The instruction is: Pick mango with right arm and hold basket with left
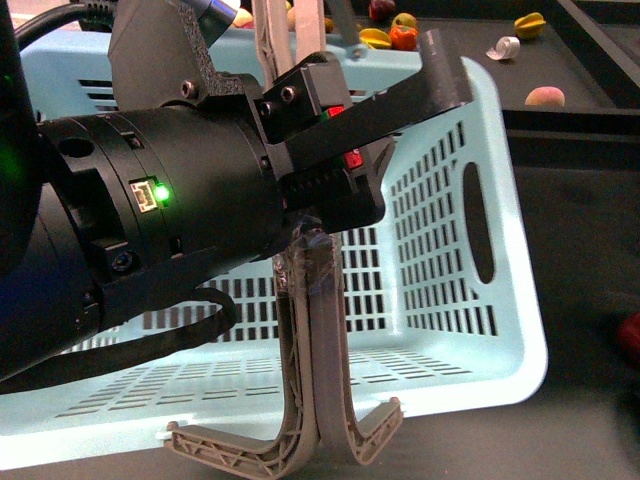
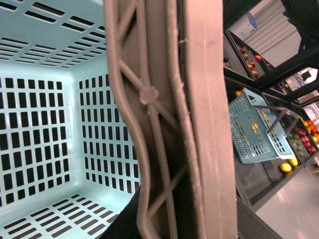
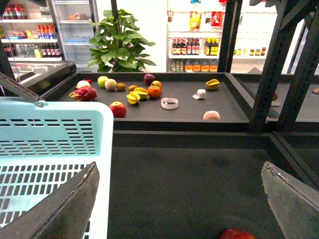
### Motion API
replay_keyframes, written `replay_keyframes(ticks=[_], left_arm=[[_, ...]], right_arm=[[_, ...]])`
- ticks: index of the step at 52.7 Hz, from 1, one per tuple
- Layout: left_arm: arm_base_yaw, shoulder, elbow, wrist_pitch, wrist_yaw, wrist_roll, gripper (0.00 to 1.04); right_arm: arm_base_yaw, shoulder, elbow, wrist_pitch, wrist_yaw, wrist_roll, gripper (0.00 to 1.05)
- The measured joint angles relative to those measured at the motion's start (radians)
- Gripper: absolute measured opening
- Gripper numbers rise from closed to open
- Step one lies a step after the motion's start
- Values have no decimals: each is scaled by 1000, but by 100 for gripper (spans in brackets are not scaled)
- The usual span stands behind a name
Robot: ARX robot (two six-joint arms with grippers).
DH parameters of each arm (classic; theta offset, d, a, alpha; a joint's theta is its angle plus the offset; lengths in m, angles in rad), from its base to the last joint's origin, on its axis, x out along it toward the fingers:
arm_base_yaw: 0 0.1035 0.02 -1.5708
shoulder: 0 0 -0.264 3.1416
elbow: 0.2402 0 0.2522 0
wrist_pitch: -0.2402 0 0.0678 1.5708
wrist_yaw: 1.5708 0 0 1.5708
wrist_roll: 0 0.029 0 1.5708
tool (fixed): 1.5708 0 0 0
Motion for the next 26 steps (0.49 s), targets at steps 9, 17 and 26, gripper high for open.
replay_keyframes(ticks=[9, 17, 26], left_arm=[[10, 5, 0, 0, -26, -1, 16], [11, 5, 0, 0, -27, 3, 16], [9, 5, 1, 0, -13, 0, 16]], right_arm=[[0, 0, 0, 0, 0, 0, 97], [0, 0, 0, 0, 0, 0, 97], [22, 30, 7, -18, 130, -7, 97]])
